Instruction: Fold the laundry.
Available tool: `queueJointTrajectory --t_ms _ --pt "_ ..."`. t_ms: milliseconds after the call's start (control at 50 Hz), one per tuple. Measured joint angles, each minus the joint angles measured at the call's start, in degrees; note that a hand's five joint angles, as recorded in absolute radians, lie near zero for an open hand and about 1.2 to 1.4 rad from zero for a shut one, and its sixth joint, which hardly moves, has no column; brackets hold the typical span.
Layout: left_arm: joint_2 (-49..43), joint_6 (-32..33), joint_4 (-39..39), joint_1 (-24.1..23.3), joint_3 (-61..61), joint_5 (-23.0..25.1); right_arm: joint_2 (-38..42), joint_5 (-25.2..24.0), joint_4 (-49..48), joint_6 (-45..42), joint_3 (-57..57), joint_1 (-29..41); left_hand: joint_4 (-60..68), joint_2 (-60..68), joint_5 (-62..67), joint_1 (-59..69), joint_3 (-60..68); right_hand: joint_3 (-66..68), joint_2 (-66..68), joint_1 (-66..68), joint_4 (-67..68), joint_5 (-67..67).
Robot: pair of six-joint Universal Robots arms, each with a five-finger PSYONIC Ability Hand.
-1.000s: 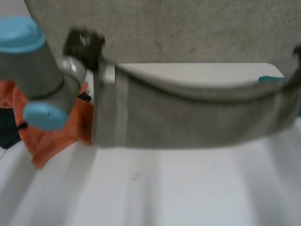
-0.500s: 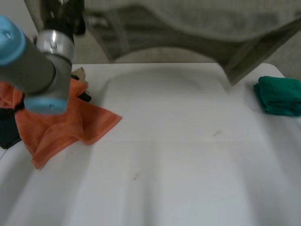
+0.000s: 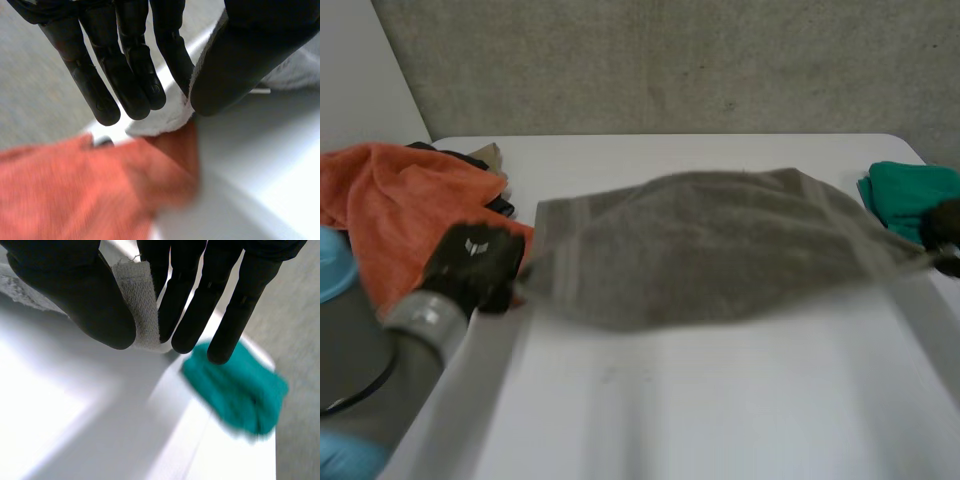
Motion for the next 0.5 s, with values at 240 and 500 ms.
queueJointTrajectory --t_ms 240,500 --pt "7.8 8.5 -13.9 0.8 -5.8 0.3 -1.6 2.7 17.6 -21.0 2.5 -5.7 0.0 0.0 0.0 0.0 0.0 0.0 0.0 0.0 0.0 -0.1" --pt "-10.9 7.7 -1.3 0.2 10.3 -1.6 12.7 6.6 0.9 -8.7 -7.7 4.5 0.0 0.0 0.0 0.0 0.0 0.0 0.0 0.0 0.0 0.4"
